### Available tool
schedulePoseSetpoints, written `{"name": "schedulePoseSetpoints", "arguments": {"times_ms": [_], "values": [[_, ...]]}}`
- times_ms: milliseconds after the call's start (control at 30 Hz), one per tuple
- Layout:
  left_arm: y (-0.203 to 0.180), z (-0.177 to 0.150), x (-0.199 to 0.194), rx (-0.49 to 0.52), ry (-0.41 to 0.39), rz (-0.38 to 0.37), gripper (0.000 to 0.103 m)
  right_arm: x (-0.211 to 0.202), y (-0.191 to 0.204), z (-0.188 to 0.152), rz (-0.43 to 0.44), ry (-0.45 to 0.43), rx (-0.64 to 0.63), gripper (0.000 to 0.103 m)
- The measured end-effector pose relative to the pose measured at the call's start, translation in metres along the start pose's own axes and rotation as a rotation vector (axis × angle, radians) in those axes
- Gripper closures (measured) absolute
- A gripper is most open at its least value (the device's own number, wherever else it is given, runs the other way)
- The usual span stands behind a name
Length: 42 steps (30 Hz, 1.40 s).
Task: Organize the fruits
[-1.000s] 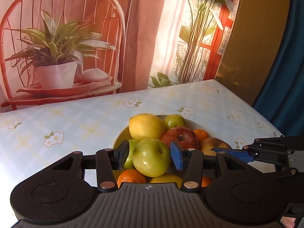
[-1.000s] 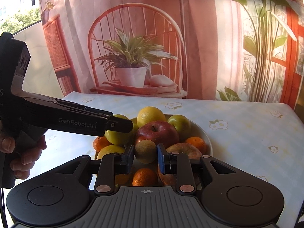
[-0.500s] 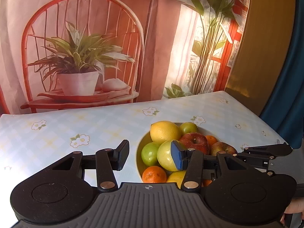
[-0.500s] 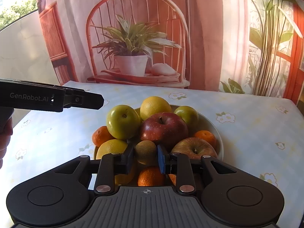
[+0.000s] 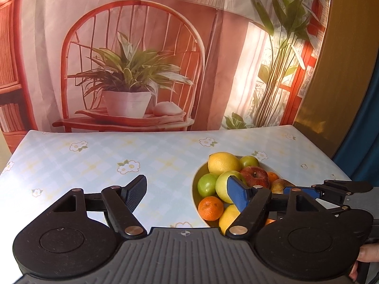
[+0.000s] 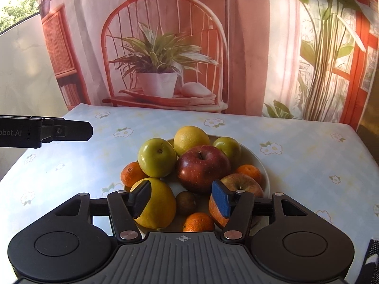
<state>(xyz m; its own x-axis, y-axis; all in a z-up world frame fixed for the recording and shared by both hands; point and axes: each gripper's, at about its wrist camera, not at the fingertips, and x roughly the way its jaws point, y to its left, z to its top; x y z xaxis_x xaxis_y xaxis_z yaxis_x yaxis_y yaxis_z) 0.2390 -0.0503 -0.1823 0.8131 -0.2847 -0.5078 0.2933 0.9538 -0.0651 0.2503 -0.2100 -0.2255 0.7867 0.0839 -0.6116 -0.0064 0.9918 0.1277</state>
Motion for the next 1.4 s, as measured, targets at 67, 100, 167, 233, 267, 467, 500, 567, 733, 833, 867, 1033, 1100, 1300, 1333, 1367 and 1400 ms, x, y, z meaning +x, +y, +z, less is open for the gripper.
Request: {"name": "schedulePoseSetpoints", "arguments": {"times_ms": [67, 100, 167, 233, 267, 467, 500, 567, 733, 833, 867, 1033, 1100, 1300, 1333, 1367, 1400], "values": [[-0.001, 0.0, -0.009, 0.002, -0.011, 0.01, 0.019, -0.01, 0.003, 0.003, 0.001, -0.015, 0.005, 0.028], [-0.001, 0.001, -0.016, 0.007, -0.02, 0.018, 0.018, -0.014, 0.004, 0.004, 0.003, -0.024, 0.008, 0.022], [-0.003, 0.001, -0.027, 0.016, -0.035, 0.032, 0.015, -0.028, 0.007, 0.007, 0.004, -0.049, 0.019, 0.012], [-0.005, 0.002, -0.039, 0.02, -0.05, 0.047, 0.014, -0.04, 0.009, 0.009, 0.001, -0.072, 0.034, 0.005], [-0.006, 0.003, -0.045, 0.019, -0.058, 0.052, 0.013, -0.048, 0.01, 0.01, -0.003, -0.089, 0.046, 0.002], [-0.014, 0.004, -0.082, 0.013, -0.093, 0.064, 0.011, -0.091, 0.017, 0.014, -0.041, -0.155, 0.079, 0.0], [-0.016, 0.005, -0.089, 0.012, -0.097, 0.067, 0.011, -0.098, 0.017, 0.014, -0.041, -0.163, 0.09, 0.0], [-0.02, 0.005, -0.101, 0.014, -0.112, 0.062, 0.011, -0.111, 0.018, 0.015, -0.045, -0.184, 0.106, 0.0], [-0.03, 0.004, -0.131, 0.025, -0.161, 0.07, 0.01, -0.145, 0.023, 0.017, -0.061, -0.243, 0.118, 0.0], [-0.035, 0.002, -0.145, 0.024, -0.18, 0.08, 0.01, -0.163, 0.025, 0.017, -0.044, -0.269, 0.132, 0.0], [-0.036, 0.001, -0.15, 0.024, -0.183, 0.085, 0.01, -0.168, 0.026, 0.018, -0.04, -0.274, 0.129, 0.0], [-0.043, 0.0, -0.168, 0.028, -0.214, 0.124, 0.008, -0.186, 0.032, 0.019, -0.051, -0.29, 0.101, 0.0], [-0.046, 0.001, -0.172, 0.037, -0.223, 0.131, 0.008, -0.19, 0.033, 0.019, -0.044, -0.293, 0.105, 0.0], [-0.051, 0.001, -0.182, 0.038, -0.239, 0.152, 0.007, -0.197, 0.036, 0.019, -0.047, -0.303, 0.098, 0.0], [-0.051, 0.001, -0.184, 0.039, -0.24, 0.151, 0.006, -0.198, 0.036, 0.019, -0.046, -0.304, 0.098, 0.0], [-0.052, 0.0, -0.185, 0.04, -0.242, 0.152, 0.006, -0.199, 0.036, 0.019, -0.045, -0.307, 0.098, 0.0], [-0.052, 0.0, -0.185, 0.042, -0.242, 0.155, 0.006, -0.2, 0.036, 0.019, -0.044, -0.309, 0.098, 0.0]]}}
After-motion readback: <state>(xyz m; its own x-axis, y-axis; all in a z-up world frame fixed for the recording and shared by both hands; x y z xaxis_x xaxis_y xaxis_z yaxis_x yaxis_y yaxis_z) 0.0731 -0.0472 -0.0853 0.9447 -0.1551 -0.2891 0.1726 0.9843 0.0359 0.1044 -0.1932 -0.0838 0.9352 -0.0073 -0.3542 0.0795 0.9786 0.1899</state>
